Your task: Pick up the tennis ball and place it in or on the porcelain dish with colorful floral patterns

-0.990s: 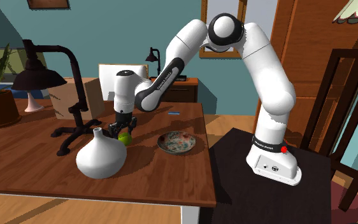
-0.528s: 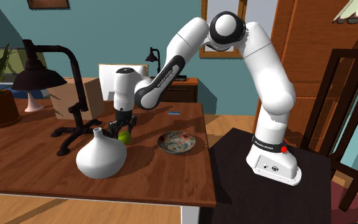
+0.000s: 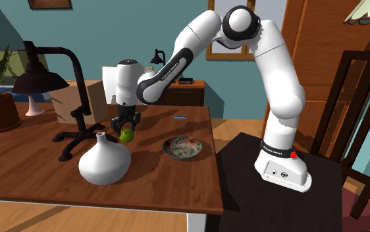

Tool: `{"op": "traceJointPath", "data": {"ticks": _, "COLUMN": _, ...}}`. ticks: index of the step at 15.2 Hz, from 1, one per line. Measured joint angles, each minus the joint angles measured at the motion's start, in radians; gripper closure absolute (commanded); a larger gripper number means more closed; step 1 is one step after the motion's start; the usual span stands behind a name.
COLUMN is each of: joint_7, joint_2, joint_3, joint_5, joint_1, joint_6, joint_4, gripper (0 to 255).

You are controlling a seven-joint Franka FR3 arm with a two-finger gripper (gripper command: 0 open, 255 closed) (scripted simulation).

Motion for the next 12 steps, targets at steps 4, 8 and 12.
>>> {"op": "traceJointPath", "data": {"ticks": 4, "joint_7": -0.022, "joint_2": -0.031, "joint_3": 0.019, "joint_5": 0.028, "joint_1": -0.013, "joint_6": -0.035, "joint_4": 0.007, "gripper": 255}}
{"op": "traceJointPath", "data": {"ticks": 8, "joint_7": -0.045, "joint_2": -0.062, "joint_3": 0.038, "joint_5": 0.058, "joint_1": -0.024, "joint_6": -0.073, "joint_4": 0.019, "gripper": 255}}
{"op": "traceJointPath", "data": {"ticks": 12, "joint_7": -0.069, "joint_2": -0.095, "joint_3": 0.055, "joint_5": 0.087, "joint_1": -0.038, "joint_6": -0.110, "joint_4": 0.027, "gripper": 255}}
